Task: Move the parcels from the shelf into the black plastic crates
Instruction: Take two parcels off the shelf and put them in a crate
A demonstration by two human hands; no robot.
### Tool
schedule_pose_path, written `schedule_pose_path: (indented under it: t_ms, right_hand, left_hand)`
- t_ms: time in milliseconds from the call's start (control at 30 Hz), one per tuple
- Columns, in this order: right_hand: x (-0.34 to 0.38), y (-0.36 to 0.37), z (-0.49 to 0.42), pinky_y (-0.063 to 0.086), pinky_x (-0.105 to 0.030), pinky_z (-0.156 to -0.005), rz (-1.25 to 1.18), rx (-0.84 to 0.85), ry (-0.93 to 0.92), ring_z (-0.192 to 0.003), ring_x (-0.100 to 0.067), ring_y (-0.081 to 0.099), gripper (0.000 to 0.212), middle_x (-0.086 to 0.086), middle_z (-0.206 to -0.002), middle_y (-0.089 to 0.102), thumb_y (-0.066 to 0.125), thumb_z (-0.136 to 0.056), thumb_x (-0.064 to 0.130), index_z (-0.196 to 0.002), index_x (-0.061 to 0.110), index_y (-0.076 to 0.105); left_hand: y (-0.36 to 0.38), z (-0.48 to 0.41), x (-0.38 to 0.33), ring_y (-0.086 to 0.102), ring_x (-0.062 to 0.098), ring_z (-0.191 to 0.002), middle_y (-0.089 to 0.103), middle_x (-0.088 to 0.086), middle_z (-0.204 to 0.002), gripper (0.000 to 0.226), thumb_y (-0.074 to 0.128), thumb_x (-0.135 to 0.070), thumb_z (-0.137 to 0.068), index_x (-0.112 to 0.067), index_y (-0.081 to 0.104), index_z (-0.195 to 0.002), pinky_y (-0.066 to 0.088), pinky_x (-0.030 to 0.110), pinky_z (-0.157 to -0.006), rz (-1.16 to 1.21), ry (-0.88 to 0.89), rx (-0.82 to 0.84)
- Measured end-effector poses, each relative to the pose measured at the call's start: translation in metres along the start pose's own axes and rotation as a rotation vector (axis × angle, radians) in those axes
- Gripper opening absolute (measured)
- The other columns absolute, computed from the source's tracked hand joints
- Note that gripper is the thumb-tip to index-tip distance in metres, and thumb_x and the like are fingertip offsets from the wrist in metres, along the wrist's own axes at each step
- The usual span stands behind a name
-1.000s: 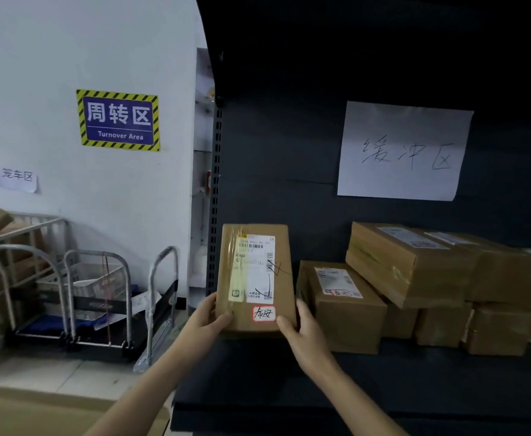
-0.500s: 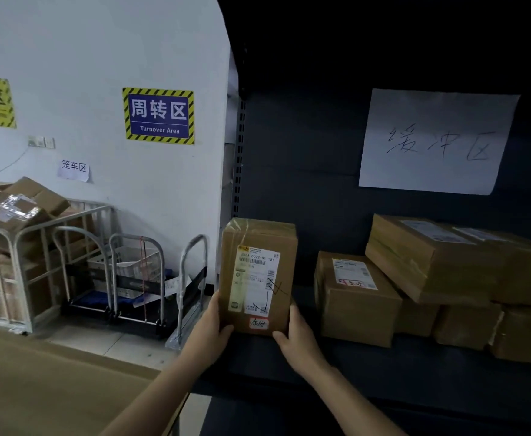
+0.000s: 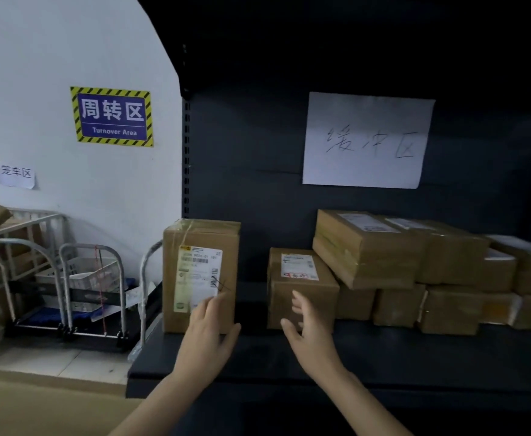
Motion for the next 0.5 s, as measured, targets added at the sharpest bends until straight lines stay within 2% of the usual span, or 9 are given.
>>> schedule_pose_path:
  t_ms: [233, 400, 500]
  right_hand:
    - [-0.020, -0.077, 0.017, 0.038, -0.018, -0.095, 0.055, -0.195, 0.030, -0.115, 0.003, 0.041, 0.051, 0.008, -0.137, 0.046, 0.051, -0.095, 0.025, -0.142, 0.023, 0.033]
    - [-0.021, -0.150, 0.016, 0.041, -0.028, -0.099, 0.058, -0.431, 0.028, -0.117, -0.007, 0.045, 0.047, 0.002, -0.131, 0.048, 0.052, -0.094, 0.023, -0.139, 0.019, 0.039]
    - [-0.027, -0.192, 0.004, 0.039, -0.034, -0.105, 0.104, -0.531, 0.086, -0.125, -0.018, 0.044, 0.049, -0.006, -0.138, 0.043, 0.051, -0.094, 0.025, -0.140, 0.013, 0.037]
  left_hand:
    - [0.041, -0.014, -0.046, 0.035, 0.014, -0.131, 0.041, -0.002, -0.137, 0.052, 0.056, -0.027, -0.091, -0.017, 0.036, -0.138, 0.032, 0.025, -0.104, 0.069, 0.056, 0.092]
    - [0.060, -0.045, -0.102, 0.037, 0.012, -0.131, 0.040, -0.001, -0.141, 0.056, 0.054, -0.030, -0.092, -0.017, 0.033, -0.142, 0.034, 0.026, -0.105, 0.173, 0.116, 0.096]
    - [0.075, -0.069, -0.135, 0.033, 0.016, -0.135, 0.037, 0.003, -0.147, 0.058, 0.049, -0.035, -0.094, -0.014, 0.028, -0.144, 0.031, 0.029, -0.108, 0.261, 0.049, 0.141]
Point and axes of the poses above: each hand's wrist, its own z-axis away from the middle knuckle, its own y-axis out of the palm, x = y × z, the point moved 7 cm from there along -z, towards the middle knuckle
